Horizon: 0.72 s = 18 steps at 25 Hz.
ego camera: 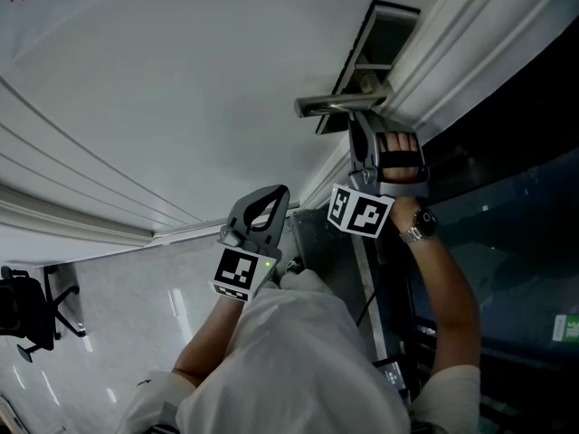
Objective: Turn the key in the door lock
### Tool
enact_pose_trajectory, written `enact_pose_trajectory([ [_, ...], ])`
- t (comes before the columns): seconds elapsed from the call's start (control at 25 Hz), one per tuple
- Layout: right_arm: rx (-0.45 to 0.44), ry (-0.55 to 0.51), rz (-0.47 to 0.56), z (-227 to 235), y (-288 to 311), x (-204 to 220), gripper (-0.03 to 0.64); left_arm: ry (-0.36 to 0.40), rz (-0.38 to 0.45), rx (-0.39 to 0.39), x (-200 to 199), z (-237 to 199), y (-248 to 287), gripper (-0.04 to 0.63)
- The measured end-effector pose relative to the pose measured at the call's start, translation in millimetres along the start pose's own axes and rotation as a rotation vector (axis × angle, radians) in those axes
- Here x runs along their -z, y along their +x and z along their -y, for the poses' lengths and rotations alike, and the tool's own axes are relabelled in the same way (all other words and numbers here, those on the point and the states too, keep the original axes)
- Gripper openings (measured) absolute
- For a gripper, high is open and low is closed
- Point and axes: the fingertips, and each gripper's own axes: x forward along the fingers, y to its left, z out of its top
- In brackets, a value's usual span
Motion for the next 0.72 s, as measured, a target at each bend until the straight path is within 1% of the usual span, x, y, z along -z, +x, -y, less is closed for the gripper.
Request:
enact_pose_trajectory([
  [0.2,-0.023,0.06,0.005,0.7,-0.3,-0.6,0.048,-0.003,0.003,0.005,-1.2,2.5,0.9,0.006],
  [0.24,-0.028,0.084,0.008,1.1,-0.2,-0.5,0.047,-0.003,0.003,0.006,-1.4,3.1,1.1,0.006],
  [0.32,-0.039,0.148,0.019,2.2,-0.2,-0.3,0.02,-0.003,0.004,0.007,-1.4,3.8,1.1,0.006],
  [0.36,-0.043,0.173,0.022,2.7,-0.5,-0.1,0.017,-0.003,0.003,0.007,-1.3,4.0,0.8,0.006],
  [0.52,-0.047,0.227,0.016,4.0,-0.6,0.0,0.015,-0.002,0.0,0.0,-0.8,2.0,-0.7,0.006],
  [0.72,-0.06,0.341,0.006,5.6,0.1,0.5,0.015,0.003,0.004,-0.003,-2.0,2.7,0.8,0.006],
])
